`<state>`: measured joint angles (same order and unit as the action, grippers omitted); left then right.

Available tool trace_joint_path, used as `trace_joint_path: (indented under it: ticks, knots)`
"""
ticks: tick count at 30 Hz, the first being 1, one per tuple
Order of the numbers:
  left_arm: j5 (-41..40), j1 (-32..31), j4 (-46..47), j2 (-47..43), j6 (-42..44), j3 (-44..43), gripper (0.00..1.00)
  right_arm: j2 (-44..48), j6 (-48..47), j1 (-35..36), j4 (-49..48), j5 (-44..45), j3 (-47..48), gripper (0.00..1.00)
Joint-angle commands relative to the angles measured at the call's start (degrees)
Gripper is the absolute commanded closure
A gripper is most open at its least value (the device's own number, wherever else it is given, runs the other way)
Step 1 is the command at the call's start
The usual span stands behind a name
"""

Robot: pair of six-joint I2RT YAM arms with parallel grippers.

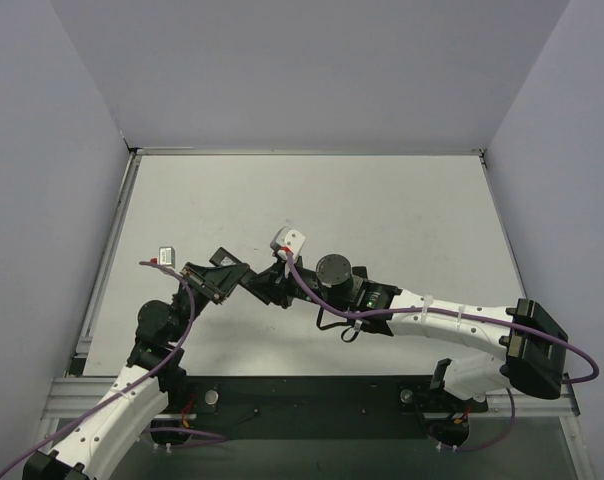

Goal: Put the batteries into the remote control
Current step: Load the battery into the remote control.

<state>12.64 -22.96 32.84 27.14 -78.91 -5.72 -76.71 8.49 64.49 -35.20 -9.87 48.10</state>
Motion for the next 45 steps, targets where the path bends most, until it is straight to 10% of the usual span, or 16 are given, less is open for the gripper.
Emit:
trace_joint_path:
  ticks: [1, 36, 45]
  knots:
    - [-0.3, -0.4, 4.3, -0.9, -0.5, -2.1, 1.00, 0.3, -0.8, 0.3, -3.4, 0.9, -0.1, 1.00]
    - [1.0, -0.2, 2.1, -0.9, 3.2, -4.0, 1.00, 0.3, -1.2, 0.2, 1.7, 1.2, 1.6, 0.91]
    - [1.3, -0.2, 2.3, -0.8, 3.1, -3.6, 1.00, -0.1, -0.9, 0.3, 1.1, 0.8, 2.5, 0.75]
